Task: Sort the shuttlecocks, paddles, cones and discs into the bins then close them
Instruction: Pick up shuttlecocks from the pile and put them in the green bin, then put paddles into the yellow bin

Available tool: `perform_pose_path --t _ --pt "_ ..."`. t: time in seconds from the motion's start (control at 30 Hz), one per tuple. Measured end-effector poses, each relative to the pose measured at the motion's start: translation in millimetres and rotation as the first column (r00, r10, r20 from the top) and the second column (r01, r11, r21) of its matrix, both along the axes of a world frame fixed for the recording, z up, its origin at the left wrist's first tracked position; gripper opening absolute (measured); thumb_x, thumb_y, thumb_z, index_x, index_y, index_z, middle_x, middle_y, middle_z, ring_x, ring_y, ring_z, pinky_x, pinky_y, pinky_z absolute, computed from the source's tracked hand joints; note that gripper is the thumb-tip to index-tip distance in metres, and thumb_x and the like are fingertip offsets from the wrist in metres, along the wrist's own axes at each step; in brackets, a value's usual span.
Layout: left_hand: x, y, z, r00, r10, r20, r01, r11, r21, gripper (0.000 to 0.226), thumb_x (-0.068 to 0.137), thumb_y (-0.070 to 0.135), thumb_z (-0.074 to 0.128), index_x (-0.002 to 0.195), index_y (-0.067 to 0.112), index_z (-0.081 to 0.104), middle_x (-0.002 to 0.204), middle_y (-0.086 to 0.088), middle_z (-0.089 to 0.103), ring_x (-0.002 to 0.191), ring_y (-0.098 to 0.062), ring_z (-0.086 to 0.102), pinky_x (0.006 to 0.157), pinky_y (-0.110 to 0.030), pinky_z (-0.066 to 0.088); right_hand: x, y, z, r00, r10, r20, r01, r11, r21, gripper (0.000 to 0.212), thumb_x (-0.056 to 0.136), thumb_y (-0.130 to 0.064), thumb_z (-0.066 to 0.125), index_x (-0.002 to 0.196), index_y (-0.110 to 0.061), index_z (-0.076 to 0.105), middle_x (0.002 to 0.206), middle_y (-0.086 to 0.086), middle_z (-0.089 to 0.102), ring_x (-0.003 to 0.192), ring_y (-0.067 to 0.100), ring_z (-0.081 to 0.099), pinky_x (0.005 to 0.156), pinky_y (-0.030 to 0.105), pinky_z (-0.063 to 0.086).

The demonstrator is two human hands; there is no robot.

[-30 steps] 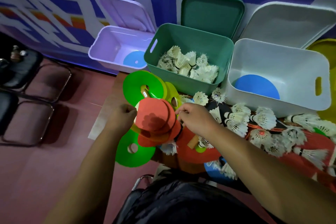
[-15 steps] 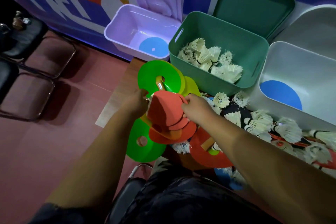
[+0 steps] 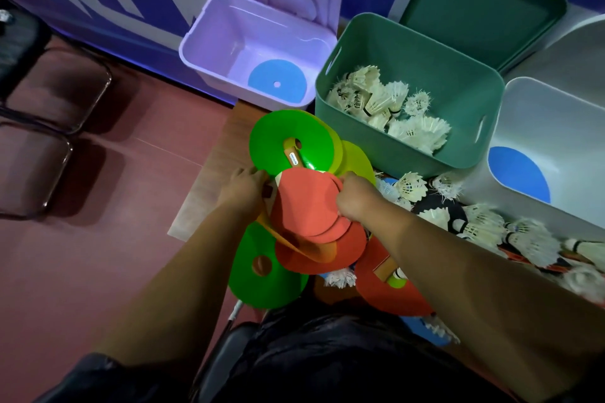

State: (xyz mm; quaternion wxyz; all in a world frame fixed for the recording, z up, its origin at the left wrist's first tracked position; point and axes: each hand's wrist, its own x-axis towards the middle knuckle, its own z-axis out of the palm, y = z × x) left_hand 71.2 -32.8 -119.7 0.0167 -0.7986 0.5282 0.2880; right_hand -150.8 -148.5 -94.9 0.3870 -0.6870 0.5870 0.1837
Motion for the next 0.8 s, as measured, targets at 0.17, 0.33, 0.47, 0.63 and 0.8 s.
perform_pose_path --t 0.17,0.33,0.47,0.63,0.8 --pt "21.4 10.2 5.5 0.993 -0.017 -0.121 0.007 0.997 -0.079 0.047 0.077 0.001 0.075 0.12 0.014 0.067 0.116 -0.008 0.063 0.106 -0.032 0.06 0.089 -0.045 0.054 0.7 0.6 -4.3 1.0 0.01 -0.002 -0.01 0.996 -0.087 0.023 0.104 -0.014 0.053 0.119 -0.003 0.066 0.118 0.02 0.069 0.11 0.041 0.066 0.076 0.033 0.044" --pt "41.9 28.3 17.7 0.974 0.092 -0.205 -0.121 0.984 -0.133 0.018 0.09 0.005 0.069 0.098 0.02 0.062 0.094 0.004 0.062 0.087 -0.023 0.063 0.076 -0.04 0.054 -0.6 -2.3 13.5 0.997 0.056 0.053 -0.055 0.998 -0.019 0.025 0.106 -0.02 0.052 0.099 -0.004 0.07 0.09 0.019 0.067 0.093 0.04 0.068 0.069 0.033 0.044" --pt "45.4 26.8 41.7 0.938 0.181 -0.296 -0.236 0.959 -0.158 0.016 0.09 -0.002 0.069 0.099 0.008 0.06 0.098 -0.008 0.056 0.079 -0.016 0.055 0.065 -0.023 0.049 -1.2 -4.6 38.0 0.992 0.071 0.108 -0.071 0.997 -0.009 0.025 0.104 -0.023 0.056 0.107 -0.004 0.071 0.098 0.02 0.072 0.087 0.039 0.07 0.077 0.039 0.058" --pt "36.3 23.8 68.8 0.805 0.163 -0.57 -0.287 0.949 -0.134 0.037 0.087 -0.02 0.062 0.095 0.016 0.063 0.085 0.006 0.067 0.076 0.007 0.062 0.07 -0.017 0.049 -21.7 -6.0 63.2 0.987 0.023 0.156 -0.01 0.997 -0.081 0.033 0.104 -0.031 0.059 0.105 -0.001 0.074 0.097 0.021 0.074 0.091 0.04 0.069 0.085 0.048 0.058" --pt "15.2 15.5 79.6 0.806 0.085 -0.586 -0.241 0.951 -0.194 0.022 0.083 -0.008 0.07 0.085 0.006 0.052 0.082 -0.002 0.051 0.073 -0.009 0.054 0.069 -0.03 0.049 -61.0 -7.7 83.2 0.961 -0.078 0.266 0.115 0.985 -0.127 0.027 0.107 -0.031 0.057 0.11 -0.011 0.074 0.101 0.01 0.075 0.096 0.031 0.07 0.086 0.038 0.055"
